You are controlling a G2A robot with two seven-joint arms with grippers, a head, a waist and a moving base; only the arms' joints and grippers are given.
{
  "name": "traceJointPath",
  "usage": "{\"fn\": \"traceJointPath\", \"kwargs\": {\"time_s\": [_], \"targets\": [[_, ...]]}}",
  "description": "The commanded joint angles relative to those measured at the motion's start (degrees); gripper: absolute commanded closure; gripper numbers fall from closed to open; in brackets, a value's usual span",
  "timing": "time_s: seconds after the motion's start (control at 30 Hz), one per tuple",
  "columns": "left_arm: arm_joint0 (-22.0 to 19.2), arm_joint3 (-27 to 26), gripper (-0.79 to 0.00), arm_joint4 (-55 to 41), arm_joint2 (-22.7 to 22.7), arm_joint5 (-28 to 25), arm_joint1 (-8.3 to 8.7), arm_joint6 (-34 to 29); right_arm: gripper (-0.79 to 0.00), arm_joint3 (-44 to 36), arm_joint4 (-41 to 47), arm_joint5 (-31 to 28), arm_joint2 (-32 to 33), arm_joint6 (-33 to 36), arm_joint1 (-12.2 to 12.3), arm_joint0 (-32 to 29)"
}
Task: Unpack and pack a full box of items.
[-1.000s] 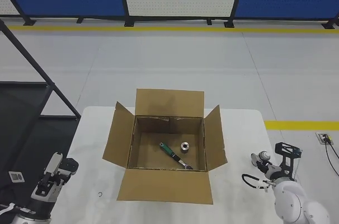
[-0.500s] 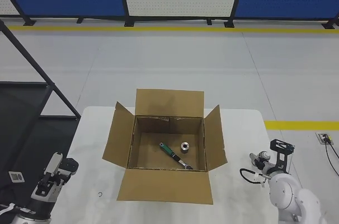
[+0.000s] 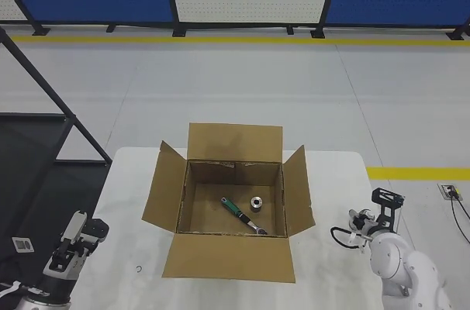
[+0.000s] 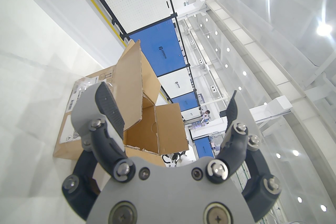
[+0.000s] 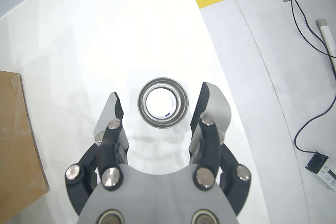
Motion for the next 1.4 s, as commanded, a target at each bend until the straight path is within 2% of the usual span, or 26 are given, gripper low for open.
{"fn": "traceJointPath", "kwargs": {"time_s": [0.0,0.03,0.1,0.17,0.2,0.27,0.33,0.37,0.53,0.77,1.1,1.37], "targets": [[0.0,0.0,-0.785,0.0,0.0,0.0,0.0,0.0,-0.52,0.57,-0.44,0.48,-0.28,0.46,0.01,0.62],[0.0,0.0,-0.785,0.0,0.0,0.0,0.0,0.0,-0.502,0.87,-0.68,0.74,-0.38,0.66,0.01,0.88],[0.0,0.0,-0.785,0.0,0.0,0.0,0.0,0.0,-0.391,1.25,-0.8,1.05,-0.57,0.83,0.01,1.3],[0.0,0.0,-0.785,0.0,0.0,0.0,0.0,0.0,-0.363,1.58,-0.99,1.23,-0.66,0.95,0.03,1.51],[0.0,0.0,-0.785,0.0,0.0,0.0,0.0,0.0,-0.314,1.7,-0.88,1.24,-0.68,1.02,0.03,1.63],[0.0,0.0,-0.785,0.0,0.0,0.0,0.0,0.0,-0.268,1.86,-0.87,1.26,-0.7,1.1,0.05,1.78],[0.0,0.0,-0.785,0.0,0.0,0.0,0.0,0.0,-0.052,1.87,-0.78,1.28,-0.61,1.01,0.07,1.78],[0.0,0.0,-0.785,0.0,0.0,0.0,0.0,0.0,0.0,1.72,-0.85,1.28,-0.58,0.91,0.09,1.7],[0.0,0.0,-0.785,0.0,0.0,0.0,0.0,0.0,0.0,-1.82,-2.4,2.26,-0.77,0.58,0.14,0.42],[0.0,0.0,-0.785,0.0,0.0,0.0,0.0,0.0,0.0,-13.42,-3.1,1.87,-1.7,-0.83,0.07,-2.61],[0.0,0.0,-0.785,0.0,0.0,0.0,0.0,0.0,0.0,-30.09,-3.43,-3.75,-5.69,-6.73,-0.04,-6.0],[0.0,0.0,-0.785,0.0,0.0,0.0,0.0,0.0,0.0,-37.1,-5.07,-6.66,-11.1,-9.75,-0.27,-5.94]]}}
